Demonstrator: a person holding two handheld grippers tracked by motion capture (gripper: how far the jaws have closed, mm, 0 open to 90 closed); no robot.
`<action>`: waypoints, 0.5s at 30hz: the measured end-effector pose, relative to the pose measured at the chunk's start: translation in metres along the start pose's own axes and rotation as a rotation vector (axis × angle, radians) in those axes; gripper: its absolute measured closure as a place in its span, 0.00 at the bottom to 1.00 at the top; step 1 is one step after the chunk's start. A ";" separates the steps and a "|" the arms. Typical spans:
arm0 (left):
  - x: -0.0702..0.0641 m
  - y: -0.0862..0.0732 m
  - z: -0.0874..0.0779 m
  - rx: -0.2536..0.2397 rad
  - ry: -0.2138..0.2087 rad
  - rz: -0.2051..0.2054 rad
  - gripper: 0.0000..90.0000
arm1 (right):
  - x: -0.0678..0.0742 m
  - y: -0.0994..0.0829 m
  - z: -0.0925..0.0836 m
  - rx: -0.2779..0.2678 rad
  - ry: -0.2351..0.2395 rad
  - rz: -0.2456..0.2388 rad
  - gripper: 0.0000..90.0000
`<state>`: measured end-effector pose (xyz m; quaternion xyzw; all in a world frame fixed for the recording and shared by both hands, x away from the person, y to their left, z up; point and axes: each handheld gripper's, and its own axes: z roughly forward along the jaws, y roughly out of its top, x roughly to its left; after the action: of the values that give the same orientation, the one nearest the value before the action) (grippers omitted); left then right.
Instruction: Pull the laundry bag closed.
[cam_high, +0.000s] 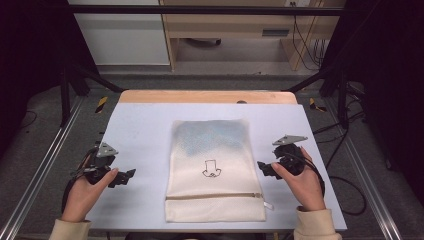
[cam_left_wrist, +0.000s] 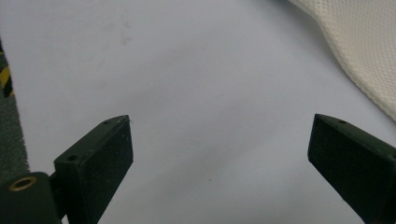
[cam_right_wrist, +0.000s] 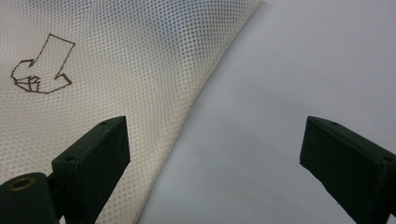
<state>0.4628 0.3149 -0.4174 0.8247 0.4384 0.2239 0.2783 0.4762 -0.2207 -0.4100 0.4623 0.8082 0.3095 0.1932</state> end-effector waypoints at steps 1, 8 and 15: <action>0.001 -0.001 0.000 0.002 -0.004 -0.005 0.08 | -0.001 -0.001 0.000 0.001 0.003 0.002 0.10; 0.016 -0.018 0.000 0.018 0.022 -0.019 0.08 | -0.014 -0.018 -0.004 0.001 -0.013 0.045 0.10; 0.018 -0.026 0.002 0.016 0.036 -0.019 0.07 | -0.029 -0.040 -0.007 -0.004 -0.033 0.102 0.10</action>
<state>0.4578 0.3410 -0.4333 0.8186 0.4529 0.2326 0.2659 0.4615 -0.2636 -0.4310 0.5076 0.7797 0.3126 0.1915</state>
